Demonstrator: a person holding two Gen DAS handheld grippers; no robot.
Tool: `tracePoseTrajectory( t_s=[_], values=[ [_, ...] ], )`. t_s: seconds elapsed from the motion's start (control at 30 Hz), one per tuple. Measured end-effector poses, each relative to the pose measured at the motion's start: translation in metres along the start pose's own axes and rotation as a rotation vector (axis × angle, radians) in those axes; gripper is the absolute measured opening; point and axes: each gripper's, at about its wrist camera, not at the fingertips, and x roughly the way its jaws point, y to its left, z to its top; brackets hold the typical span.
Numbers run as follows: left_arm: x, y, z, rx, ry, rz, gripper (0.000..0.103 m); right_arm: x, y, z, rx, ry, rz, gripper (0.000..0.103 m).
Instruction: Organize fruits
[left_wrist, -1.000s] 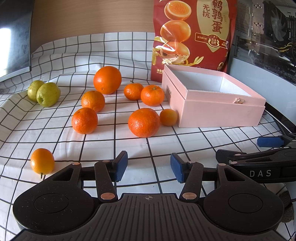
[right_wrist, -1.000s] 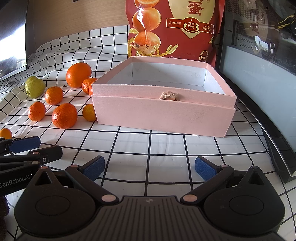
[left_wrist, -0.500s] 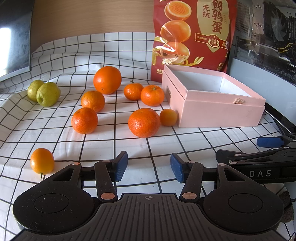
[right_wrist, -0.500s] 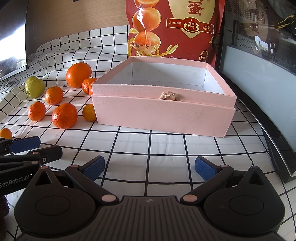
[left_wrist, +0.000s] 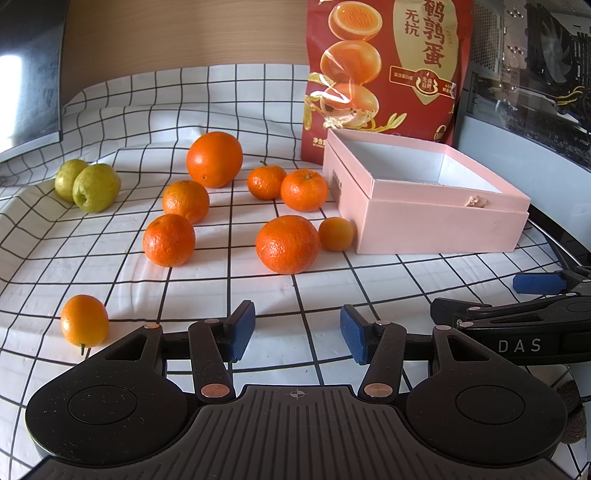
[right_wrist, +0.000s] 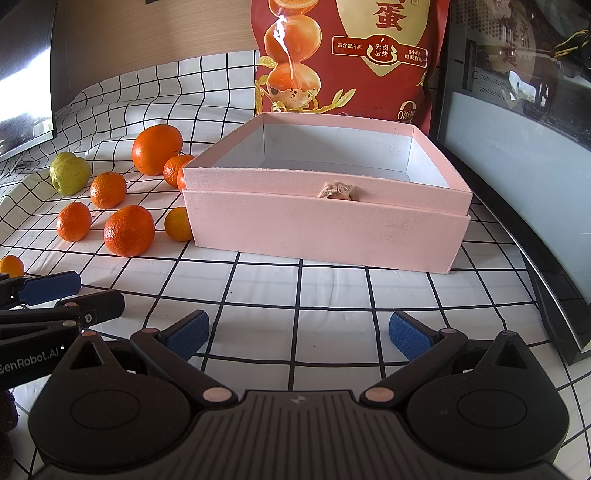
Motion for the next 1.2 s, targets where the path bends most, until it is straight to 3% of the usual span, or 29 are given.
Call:
tracePoseTrajectory(
  t_s=[0.97, 1.2],
  values=[
    [0.0, 0.0001, 0.0, 0.001, 0.0, 0.0, 0.056, 0.0006, 0.0008, -0.0021, -0.001, 0.0, 0.0, 0.103],
    [-0.0038, 0.0062, 0.0014, -0.026, -0.001, -0.032, 0.055, 0.0041, -0.0008, 0.0017, -0.034, 0.059, 0.04, 0.103]
  ],
)
